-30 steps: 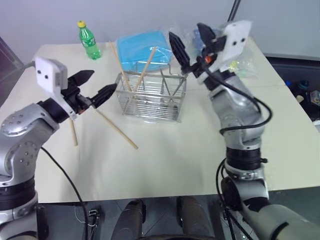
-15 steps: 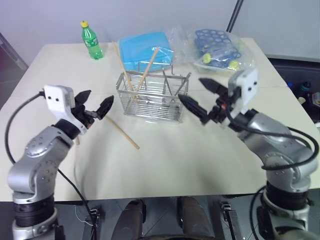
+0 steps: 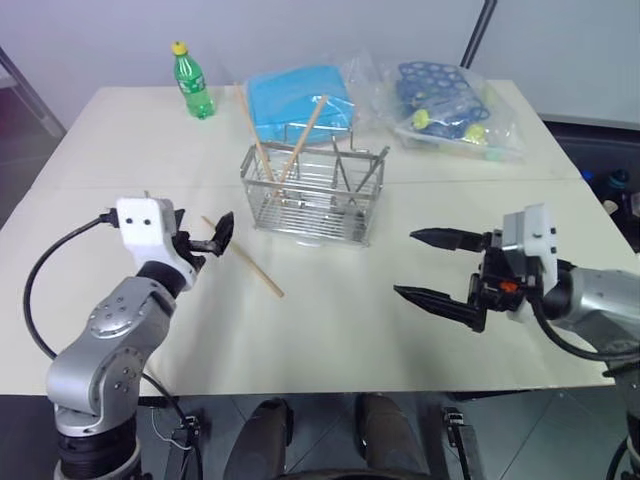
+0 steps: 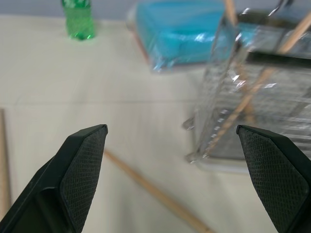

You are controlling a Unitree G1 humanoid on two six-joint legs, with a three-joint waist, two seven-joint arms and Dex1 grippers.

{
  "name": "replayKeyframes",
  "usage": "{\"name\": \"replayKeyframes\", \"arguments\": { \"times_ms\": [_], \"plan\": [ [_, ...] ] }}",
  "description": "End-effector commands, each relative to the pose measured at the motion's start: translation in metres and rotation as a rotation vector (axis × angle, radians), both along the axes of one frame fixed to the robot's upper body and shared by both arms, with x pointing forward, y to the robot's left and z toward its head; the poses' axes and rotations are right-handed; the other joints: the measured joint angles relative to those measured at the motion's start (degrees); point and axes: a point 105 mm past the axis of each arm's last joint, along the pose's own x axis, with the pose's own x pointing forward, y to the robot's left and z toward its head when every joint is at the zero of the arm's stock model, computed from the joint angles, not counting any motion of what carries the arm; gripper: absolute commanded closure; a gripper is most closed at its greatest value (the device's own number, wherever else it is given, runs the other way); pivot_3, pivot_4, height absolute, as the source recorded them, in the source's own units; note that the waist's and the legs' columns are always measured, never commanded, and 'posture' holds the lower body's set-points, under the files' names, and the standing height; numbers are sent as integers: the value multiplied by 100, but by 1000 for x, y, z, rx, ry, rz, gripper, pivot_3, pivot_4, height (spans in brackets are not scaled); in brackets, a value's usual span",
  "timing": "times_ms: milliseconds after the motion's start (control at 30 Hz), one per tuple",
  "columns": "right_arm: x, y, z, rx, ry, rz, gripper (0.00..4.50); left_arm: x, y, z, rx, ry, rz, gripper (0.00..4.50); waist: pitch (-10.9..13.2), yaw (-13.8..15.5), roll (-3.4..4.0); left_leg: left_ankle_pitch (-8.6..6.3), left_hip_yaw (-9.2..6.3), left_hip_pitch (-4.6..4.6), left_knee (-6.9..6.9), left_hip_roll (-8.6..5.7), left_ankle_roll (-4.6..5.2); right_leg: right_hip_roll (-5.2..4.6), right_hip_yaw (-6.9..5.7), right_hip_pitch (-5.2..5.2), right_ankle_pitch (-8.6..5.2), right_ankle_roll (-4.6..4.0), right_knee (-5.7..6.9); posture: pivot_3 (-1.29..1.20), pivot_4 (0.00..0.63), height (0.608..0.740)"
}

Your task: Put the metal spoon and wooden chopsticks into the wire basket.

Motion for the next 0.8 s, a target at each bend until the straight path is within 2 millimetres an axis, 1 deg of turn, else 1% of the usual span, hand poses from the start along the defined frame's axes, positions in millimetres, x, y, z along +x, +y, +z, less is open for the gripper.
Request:
{"name": "replayKeyframes", "arguments": {
  "times_ms": [33,267,433,600,700,800],
  "plan": [
    [-4,2,1,-36,-50,48,68,1,8,7,44,8,120,0,0,2,-1,0,0,0,0,0,0,0,0,0,0,0,0,0,150,740],
    [1,0,-5,-55,-55,53,68,7,11,-9,-25,134,254,0,-1,7,-7,0,-1,-1,4,-1,0,0,-1,2,0,0,0,0,150,740],
    [-6,-4,-12,-113,-60,100,68,12,9,-21,-66,209,299,0,-1,17,-10,0,-2,-3,9,-3,-1,0,-2,3,0,1,0,0,150,740],
    [-4,-9,-14,-118,-59,88,68,17,8,-27,-108,247,336,0,-3,19,-15,-1,-2,-4,13,-2,0,0,-3,4,0,1,0,0,150,740],
    [-5,-9,-16,-132,-60,91,68,24,17,-31,-149,268,393,0,-3,24,-17,-1,-2,-4,17,-2,0,0,-3,7,1,1,0,0,150,740],
    [-6,-7,-16,-132,-64,91,68,31,19,-29,-155,269,404,0,-3,19,-17,-1,-2,-4,18,-2,0,0,-4,7,0,1,0,0,150,740]
  ]
}}
